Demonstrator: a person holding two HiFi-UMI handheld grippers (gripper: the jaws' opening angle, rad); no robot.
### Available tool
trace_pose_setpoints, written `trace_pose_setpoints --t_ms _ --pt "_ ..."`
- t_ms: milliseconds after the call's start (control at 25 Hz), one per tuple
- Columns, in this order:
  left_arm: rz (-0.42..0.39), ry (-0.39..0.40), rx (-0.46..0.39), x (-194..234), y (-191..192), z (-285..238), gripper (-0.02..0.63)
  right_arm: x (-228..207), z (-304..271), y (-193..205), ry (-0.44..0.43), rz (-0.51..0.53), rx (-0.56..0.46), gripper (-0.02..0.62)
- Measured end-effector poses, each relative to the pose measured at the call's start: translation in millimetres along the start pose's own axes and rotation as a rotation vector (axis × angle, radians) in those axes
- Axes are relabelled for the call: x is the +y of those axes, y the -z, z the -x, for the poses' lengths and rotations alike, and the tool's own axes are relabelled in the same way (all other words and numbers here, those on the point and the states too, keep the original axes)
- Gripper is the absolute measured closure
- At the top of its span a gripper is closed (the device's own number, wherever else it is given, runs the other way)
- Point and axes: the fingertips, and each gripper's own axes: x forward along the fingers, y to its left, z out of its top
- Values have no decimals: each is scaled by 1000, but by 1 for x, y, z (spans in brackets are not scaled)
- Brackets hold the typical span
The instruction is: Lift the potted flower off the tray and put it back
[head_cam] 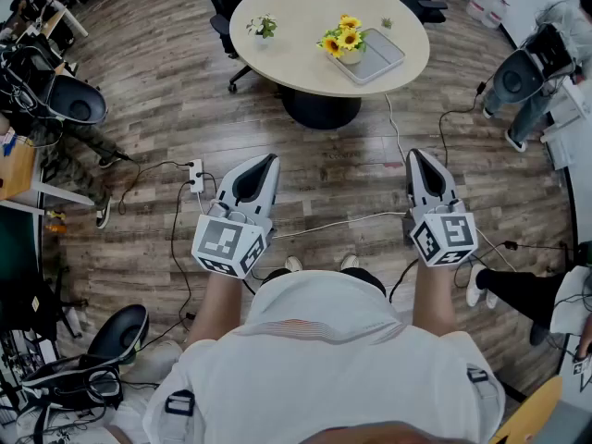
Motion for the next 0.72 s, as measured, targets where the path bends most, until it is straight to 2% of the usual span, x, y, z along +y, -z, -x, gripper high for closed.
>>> trace_pose_setpoints --t_ms 720 --pt "11 17 -5 12 2 2 601 15 -10 -8 -5 39 -15 597"
